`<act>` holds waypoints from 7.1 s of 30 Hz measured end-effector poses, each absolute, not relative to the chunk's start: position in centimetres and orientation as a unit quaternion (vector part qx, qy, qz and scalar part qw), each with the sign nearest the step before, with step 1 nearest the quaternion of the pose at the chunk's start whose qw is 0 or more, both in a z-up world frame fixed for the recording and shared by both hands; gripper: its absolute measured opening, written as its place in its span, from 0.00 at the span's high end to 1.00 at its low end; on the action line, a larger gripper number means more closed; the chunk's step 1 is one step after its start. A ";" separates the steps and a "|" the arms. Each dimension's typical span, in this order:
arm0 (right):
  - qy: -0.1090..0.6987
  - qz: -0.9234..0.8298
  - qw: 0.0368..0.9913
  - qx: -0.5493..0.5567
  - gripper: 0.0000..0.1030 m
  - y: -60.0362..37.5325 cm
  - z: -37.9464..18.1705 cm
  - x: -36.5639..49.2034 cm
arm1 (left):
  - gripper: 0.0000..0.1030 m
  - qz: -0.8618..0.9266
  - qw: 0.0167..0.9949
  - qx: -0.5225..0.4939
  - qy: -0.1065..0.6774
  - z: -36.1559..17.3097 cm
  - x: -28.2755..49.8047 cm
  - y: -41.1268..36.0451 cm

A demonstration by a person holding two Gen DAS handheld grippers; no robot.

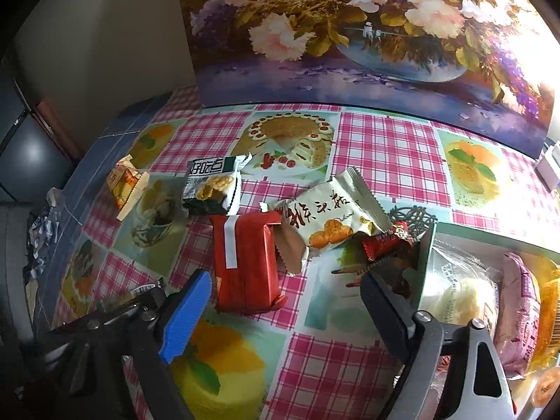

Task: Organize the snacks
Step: 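Grasp the rice cracker with the left tool while the right tool grasps the red box, then carry the rice cracker over the tray with the left tool while the right tool carries the red box, then open the left tool to drop the cracker in the tray while the right tool releases the red box, then withdraw both tools from the tray toward the remaining snacks on the tablecloth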

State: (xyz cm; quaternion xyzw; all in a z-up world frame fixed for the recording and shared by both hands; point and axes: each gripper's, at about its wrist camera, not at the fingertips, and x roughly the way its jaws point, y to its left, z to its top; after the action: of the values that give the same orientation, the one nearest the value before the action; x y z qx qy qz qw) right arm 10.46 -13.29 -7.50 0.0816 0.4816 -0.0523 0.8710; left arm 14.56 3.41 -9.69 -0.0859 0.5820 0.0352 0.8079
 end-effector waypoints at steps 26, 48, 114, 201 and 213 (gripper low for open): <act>0.498 -0.004 0.865 0.062 0.58 -10.6 -9.4 11.3 | 0.27 0.048 0.805 -0.132 0.576 -7.6 13.3 7.7; 0.530 -0.024 0.845 0.066 0.58 -12.0 -9.2 6.7 | 0.42 0.016 0.796 -0.062 0.601 -9.3 11.5 3.3; 0.399 -0.203 0.857 0.255 0.59 -27.0 -0.5 -9.8 | 0.49 -0.129 0.852 0.058 0.503 -2.0 -0.9 -12.0; 0.478 -0.319 0.795 0.194 0.01 -31.0 -3.4 -8.6 | 0.14 -0.034 0.826 0.009 0.562 -6.1 3.5 -9.2; 0.463 -0.352 0.797 0.163 0.00 -30.9 -2.3 -9.1 | 0.14 -0.029 0.821 0.009 0.570 -6.5 3.8 -8.9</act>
State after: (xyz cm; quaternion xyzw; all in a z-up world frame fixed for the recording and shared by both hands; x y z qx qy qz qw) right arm -9.06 -30.92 -2.29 0.1628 0.4635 -0.3517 0.7969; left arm 3.80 -8.95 -6.52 0.0089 0.5698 -0.0291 0.8212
